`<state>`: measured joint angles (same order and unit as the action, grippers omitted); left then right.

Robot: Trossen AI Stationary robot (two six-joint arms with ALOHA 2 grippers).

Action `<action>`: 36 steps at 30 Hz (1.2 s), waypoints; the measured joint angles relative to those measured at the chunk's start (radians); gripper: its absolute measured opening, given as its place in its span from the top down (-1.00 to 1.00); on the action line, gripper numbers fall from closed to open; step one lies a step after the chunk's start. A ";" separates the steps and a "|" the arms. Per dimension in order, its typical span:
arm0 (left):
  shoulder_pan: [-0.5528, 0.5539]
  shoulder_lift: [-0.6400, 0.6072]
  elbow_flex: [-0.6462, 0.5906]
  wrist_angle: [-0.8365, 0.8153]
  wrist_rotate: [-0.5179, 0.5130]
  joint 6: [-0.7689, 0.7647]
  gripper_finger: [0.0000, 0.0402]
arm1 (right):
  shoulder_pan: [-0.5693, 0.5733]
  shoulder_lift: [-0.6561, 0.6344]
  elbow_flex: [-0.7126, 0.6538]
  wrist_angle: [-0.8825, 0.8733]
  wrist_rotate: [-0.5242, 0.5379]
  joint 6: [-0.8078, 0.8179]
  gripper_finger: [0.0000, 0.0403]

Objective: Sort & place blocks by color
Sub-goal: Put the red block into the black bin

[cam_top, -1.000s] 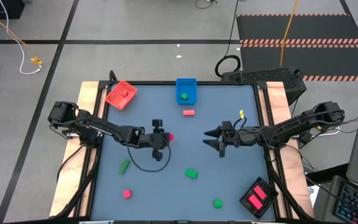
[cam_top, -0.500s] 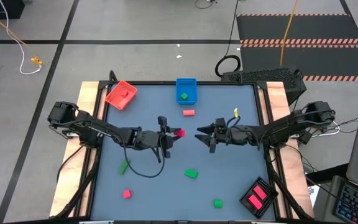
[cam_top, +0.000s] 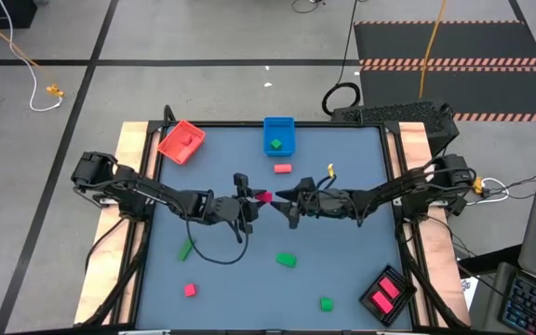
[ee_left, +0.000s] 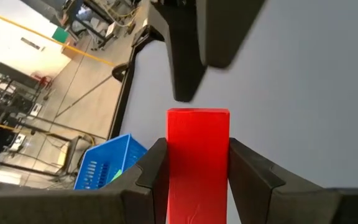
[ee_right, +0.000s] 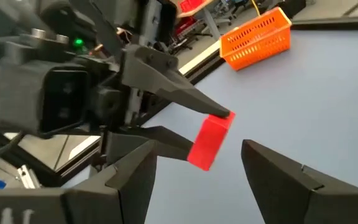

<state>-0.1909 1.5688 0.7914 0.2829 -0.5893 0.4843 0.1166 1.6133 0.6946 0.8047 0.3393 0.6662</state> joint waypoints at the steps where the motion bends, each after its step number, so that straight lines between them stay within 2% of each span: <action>1: 0.000 0.000 0.000 0.000 -0.004 0.000 0.37 | -0.002 0.015 0.007 -0.001 0.000 0.006 -0.13; 10: -0.025 0.000 0.002 0.009 -0.015 0.000 0.37 | -0.022 0.132 0.082 0.062 -0.002 -0.010 -0.13; 16: -0.046 0.000 0.002 0.001 -0.056 0.004 0.37 | -0.037 0.151 0.096 0.062 -0.007 -0.046 -0.08; 20: -0.049 0.000 0.002 -0.014 -0.054 0.002 0.37 | -0.036 0.151 0.096 0.063 -0.011 -0.081 0.11; 25: -0.056 0.000 0.002 -0.029 -0.058 0.031 0.37 | -0.036 0.150 0.095 0.044 -0.006 -0.114 0.56; 27: -0.061 0.000 0.002 -0.030 -0.056 0.034 0.28 | -0.038 0.149 0.095 0.020 -0.004 -0.143 0.74; 28: -0.065 0.000 0.002 -0.020 -0.038 0.035 0.18 | -0.040 0.150 0.093 0.008 0.001 -0.159 0.76; 33: -0.081 0.000 0.003 0.013 -0.036 0.030 -0.33 | -0.053 0.151 0.093 -0.035 0.003 -0.189 0.76; 36: -0.081 0.000 0.003 0.016 -0.090 0.028 -0.53 | -0.053 0.151 0.093 -0.050 -0.006 -0.210 0.76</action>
<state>-0.2718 1.5684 0.7940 0.2992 -0.6792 0.5124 0.0639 1.7645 0.7872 0.7551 0.3334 0.4565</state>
